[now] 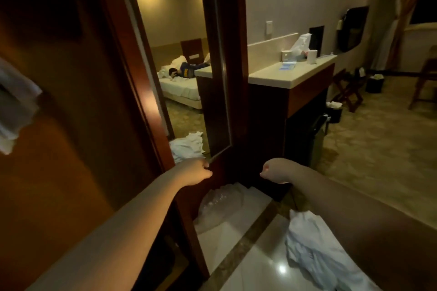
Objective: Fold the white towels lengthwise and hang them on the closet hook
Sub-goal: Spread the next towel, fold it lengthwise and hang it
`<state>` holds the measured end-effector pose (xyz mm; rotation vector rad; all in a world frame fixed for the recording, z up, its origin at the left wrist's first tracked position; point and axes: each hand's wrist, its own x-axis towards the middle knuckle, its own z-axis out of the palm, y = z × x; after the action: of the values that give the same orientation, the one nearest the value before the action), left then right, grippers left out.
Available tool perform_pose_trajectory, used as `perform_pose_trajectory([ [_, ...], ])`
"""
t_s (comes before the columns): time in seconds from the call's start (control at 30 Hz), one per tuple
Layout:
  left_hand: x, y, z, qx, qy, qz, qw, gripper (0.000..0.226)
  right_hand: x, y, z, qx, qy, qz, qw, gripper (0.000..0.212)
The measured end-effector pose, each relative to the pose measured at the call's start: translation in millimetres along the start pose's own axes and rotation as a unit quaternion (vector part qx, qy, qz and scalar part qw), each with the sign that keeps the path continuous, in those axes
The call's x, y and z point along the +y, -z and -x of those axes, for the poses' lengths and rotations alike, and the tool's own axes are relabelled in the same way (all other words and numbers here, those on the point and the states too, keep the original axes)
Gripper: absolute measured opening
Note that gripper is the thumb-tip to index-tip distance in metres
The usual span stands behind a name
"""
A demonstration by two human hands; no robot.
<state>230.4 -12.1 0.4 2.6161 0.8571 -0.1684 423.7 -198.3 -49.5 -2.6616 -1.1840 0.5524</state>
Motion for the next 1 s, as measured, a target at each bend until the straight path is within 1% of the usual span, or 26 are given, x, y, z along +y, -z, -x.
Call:
perform_pose_trajectory([
  [0.1, 30, -25, -36, -0.014, -0.011, 0.007, 1.000, 0.046, 56, -4, -14, -0.009, -0.022, -0.007, 1.000, 0.028],
  [0.17, 50, -44, -57, -0.026, -0.022, 0.001, 0.999, 0.048, 87, -9, -22, -0.030, -0.036, -0.012, 0.999, 0.026],
  [0.3, 86, -87, -101, -0.066, -0.040, -0.028, 0.997, 0.034, 138, -31, -40, -0.076, -0.080, -0.010, 0.994, 0.028],
  [0.4, 108, -127, -136, -0.100, -0.062, -0.036, 0.992, 0.033, 175, -55, -51, -0.094, -0.113, -0.027, 0.989, 0.035],
  [0.5, 122, -168, -171, -0.129, -0.092, -0.049, 0.986, 0.028, 219, -88, -61, -0.115, -0.124, -0.025, 0.985, 0.031],
  [0.53, 127, -183, -184, -0.140, -0.095, -0.048, 0.984, 0.025, 233, -99, -63, -0.127, -0.129, -0.023, 0.983, 0.030],
  [0.6, 137, -214, -210, -0.162, -0.098, -0.026, 0.982, 0.018, 262, -121, -71, -0.138, -0.152, -0.026, 0.978, 0.035],
  [0.7, 154, -264, -255, -0.206, -0.107, -0.013, 0.973, 0.004, 305, -151, -84, -0.144, -0.214, -0.054, 0.965, 0.043],
  [0.73, 159, -280, -273, -0.217, -0.107, -0.017, 0.970, 0.005, 318, -160, -90, -0.149, -0.237, -0.067, 0.958, 0.043],
  [0.8, 168, -311, -307, -0.245, -0.101, -0.023, 0.964, 0.016, 344, -178, -103, -0.164, -0.281, -0.093, 0.941, 0.043],
  [0.83, 173, -326, -323, -0.260, -0.100, -0.027, 0.960, 0.017, 355, -187, -109, -0.174, -0.297, -0.105, 0.933, 0.042],
  [0.9, 182, -354, -351, -0.284, -0.108, -0.045, 0.952, 0.005, 377, -206, -123, -0.190, -0.319, -0.126, 0.920, 0.042],
  [1.0, 194, -397, -389, -0.312, -0.109, -0.057, 0.942, 0.002, 409, -237, -146, -0.207, -0.339, -0.153, 0.905, 0.043],
])
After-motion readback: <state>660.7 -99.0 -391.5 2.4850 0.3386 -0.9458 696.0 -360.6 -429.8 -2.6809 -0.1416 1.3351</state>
